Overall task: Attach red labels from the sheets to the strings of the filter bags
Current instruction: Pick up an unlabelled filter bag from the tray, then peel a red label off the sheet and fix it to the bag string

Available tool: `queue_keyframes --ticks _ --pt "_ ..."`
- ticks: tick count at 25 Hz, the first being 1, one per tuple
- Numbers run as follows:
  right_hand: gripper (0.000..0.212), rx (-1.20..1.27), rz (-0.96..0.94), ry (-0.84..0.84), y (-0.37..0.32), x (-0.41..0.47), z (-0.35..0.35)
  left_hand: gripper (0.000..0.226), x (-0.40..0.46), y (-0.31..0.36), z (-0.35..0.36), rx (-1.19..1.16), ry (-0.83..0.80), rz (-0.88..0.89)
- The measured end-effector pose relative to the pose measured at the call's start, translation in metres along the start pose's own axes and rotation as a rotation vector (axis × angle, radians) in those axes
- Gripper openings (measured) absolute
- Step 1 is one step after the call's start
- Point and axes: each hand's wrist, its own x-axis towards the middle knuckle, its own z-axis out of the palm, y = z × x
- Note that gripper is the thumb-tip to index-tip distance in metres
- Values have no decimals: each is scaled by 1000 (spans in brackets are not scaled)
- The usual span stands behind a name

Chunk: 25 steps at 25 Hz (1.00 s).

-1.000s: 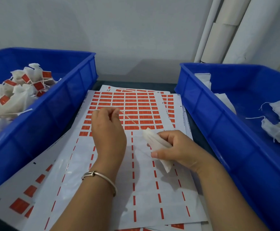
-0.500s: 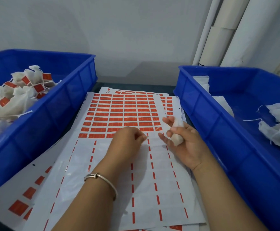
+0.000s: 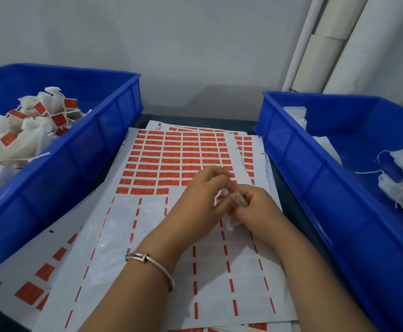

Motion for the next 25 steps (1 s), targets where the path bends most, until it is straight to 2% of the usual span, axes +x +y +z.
queue_keyframes --ticks 3,6,10,12,15,19,25 --pt "23 -21 -36 -76 -1 -1 2 23 1 -1 1 -41 1 -21" --pt "19 49 -65 -96 -4 -3 2 29 2 -2 1 -137 34 -106" --pt "21 123 -84 -74 -9 -7 11 18 2 -1 4 -201 34 -250" --pt "23 131 -86 -11 -9 -5 15 16 2 -1 6 -213 53 -301" --pt "37 149 -69 109 -10 -5 16 16 5 2 7 -236 89 -370" --pt "47 39 -229 307 -15 -10 25 18 8 5 9 -434 149 -520" --pt "29 -123 -272 421 -12 -11 30 16 7 5 4 -667 171 -665"
